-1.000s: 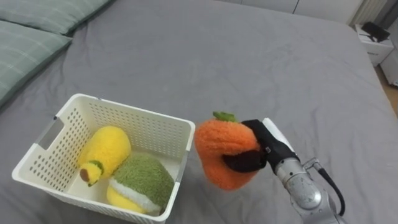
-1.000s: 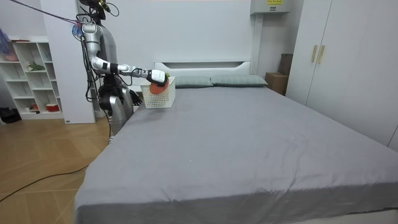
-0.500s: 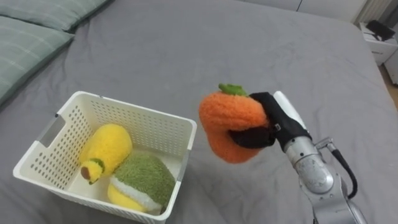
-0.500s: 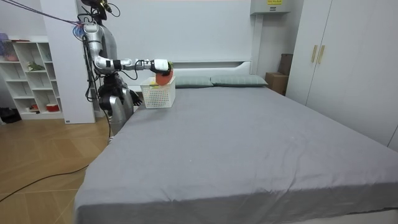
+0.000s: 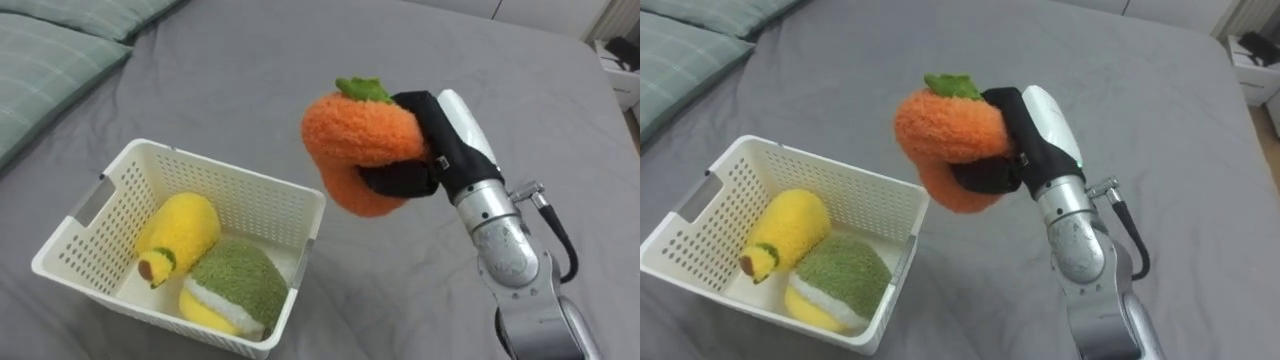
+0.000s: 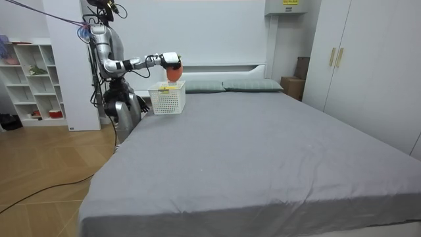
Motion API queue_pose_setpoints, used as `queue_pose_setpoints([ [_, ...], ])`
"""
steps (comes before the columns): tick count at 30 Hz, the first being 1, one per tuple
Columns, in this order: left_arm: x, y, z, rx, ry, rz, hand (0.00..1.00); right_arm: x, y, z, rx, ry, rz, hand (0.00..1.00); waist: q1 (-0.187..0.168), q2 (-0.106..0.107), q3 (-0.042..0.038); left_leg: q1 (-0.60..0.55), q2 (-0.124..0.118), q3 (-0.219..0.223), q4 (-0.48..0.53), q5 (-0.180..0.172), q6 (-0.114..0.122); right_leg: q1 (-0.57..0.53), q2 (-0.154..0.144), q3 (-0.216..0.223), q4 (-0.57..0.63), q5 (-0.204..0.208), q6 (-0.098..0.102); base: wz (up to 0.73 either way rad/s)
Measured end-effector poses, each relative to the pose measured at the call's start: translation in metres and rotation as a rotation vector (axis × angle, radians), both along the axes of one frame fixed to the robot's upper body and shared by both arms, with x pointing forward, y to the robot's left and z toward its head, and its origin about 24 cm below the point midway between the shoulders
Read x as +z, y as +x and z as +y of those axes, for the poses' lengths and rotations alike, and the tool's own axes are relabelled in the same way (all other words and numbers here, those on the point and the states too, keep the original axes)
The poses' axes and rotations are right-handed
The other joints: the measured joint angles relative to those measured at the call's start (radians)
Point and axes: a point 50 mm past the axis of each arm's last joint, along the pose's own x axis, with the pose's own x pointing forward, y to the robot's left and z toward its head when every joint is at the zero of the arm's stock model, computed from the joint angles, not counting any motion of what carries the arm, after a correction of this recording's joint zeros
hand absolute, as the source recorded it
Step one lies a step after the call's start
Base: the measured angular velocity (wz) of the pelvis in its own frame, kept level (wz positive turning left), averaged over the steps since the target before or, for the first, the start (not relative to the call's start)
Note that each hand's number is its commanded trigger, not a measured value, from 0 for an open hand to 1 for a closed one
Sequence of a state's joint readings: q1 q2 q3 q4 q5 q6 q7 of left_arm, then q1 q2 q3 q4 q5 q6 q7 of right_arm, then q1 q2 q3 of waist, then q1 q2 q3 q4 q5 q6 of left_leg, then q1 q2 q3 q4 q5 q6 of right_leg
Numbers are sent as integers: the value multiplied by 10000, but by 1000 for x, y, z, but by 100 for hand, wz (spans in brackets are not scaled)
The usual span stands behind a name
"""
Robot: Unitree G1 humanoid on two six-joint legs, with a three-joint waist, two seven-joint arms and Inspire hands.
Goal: Collect toys from the bed
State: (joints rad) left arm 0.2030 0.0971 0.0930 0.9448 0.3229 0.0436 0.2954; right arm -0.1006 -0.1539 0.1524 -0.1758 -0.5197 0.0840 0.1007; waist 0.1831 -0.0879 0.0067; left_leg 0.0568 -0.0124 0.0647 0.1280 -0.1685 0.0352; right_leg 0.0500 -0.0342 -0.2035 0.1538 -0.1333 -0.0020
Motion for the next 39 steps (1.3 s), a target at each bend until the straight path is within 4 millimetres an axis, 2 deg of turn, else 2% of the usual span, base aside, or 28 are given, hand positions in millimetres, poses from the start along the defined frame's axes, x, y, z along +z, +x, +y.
queue_pose_setpoints([
  [8, 1, 7, -3, -408, 59, -84, 0, 4, 1, 30, 1215, -265, -114, 100, 298, -18, -1, -13, 3, -115, 12, 0, 0, -2, 2, -5, -16, 0, 0, 0],
  [10, 1, 11, -4, -676, 143, -113, 0, 4, 0, 33, 1307, -406, -136, 100, 454, -19, -2, -24, 5, -112, 10, 0, 0, -17, 2, -9, -19, 0, 1, 0],
  [14, 2, 16, -4, -842, 219, -40, 0, 6, 0, 41, 1640, -458, -163, 98, 512, -34, -12, -98, 0, -139, 30, 1, 0, -61, -2, -14, -22, 0, 0, 0],
  [16, 2, 16, -4, -944, 233, -11, 0, 6, 0, 42, 1706, -455, -150, 84, 560, -42, -18, -94, -2, -139, 29, 1, 0, -59, 0, -29, -21, 0, 0, 0],
  [17, 2, 16, -4, -1044, 256, 12, 0, 5, 0, 43, 1735, -489, -91, 62, 567, -50, -22, -92, -2, -149, 29, 2, -1, -48, 1, -56, -22, 0, 0, 0],
  [18, 2, 16, -4, -1052, 264, 12, 0, 5, 0, 44, 1748, -501, -57, 53, 568, -52, -22, -93, -4, -175, 31, 2, -1, -36, 1, -84, -25, 0, 0, 9],
  [19, 2, 16, -4, -1092, 299, 31, 0, 3, -1, 46, 1793, -531, 19, 17, 561, -63, -19, -90, -8, -239, 34, 2, -1, -1, -3, -154, -34, 0, 1, 13],
  [20, 2, 17, -3, -1155, 364, 59, 0, 3, -1, 48, 1876, -534, 62, 0, 575, -82, -14, -85, -2, -259, 33, 3, -2, 7, -2, -173, -34, 0, 1, 10],
  [22, 2, 18, -3, -1232, 403, 94, 0, 1, -2, 51, 2011, -549, 115, 0, 698, -98, 4, -84, 0, -263, 33, 3, -2, 13, 0, -181, -36, 0, 1, 2],
  [26, 3, 20, 0, -1371, 511, 106, 0, -6, -5, 60, 2444, -701, 451, 0, 712, -183, 89, -115, -9, -369, 51, 3, -3, 41, -7, -214, -35, 0, 1, 6],
  [29, 3, 20, -1, -1378, 509, 93, 0, -11, -7, 65, 2667, -780, 654, 0, 713, -216, 124, -120, -13, -389, 49, 3, -2, 45, -9, -212, -35, 0, 1, 2],
  [34, 4, 23, -1, -1396, 525, 59, 0, -15, -6, 64, 2649, -855, 827, 0, 722, -106, 201, -151, -13, -411, 13, 1, -2, 23, -6, -194, -35, 0, 2, 0],
  [39, 4, 23, 0, -1573, 652, 104, 0, -15, -6, 63, 2646, -887, 835, 0, 713, -97, 204, -176, -10, -429, 69, 2, -4, 2, 2, -203, -45, 0, 2, 0],
])
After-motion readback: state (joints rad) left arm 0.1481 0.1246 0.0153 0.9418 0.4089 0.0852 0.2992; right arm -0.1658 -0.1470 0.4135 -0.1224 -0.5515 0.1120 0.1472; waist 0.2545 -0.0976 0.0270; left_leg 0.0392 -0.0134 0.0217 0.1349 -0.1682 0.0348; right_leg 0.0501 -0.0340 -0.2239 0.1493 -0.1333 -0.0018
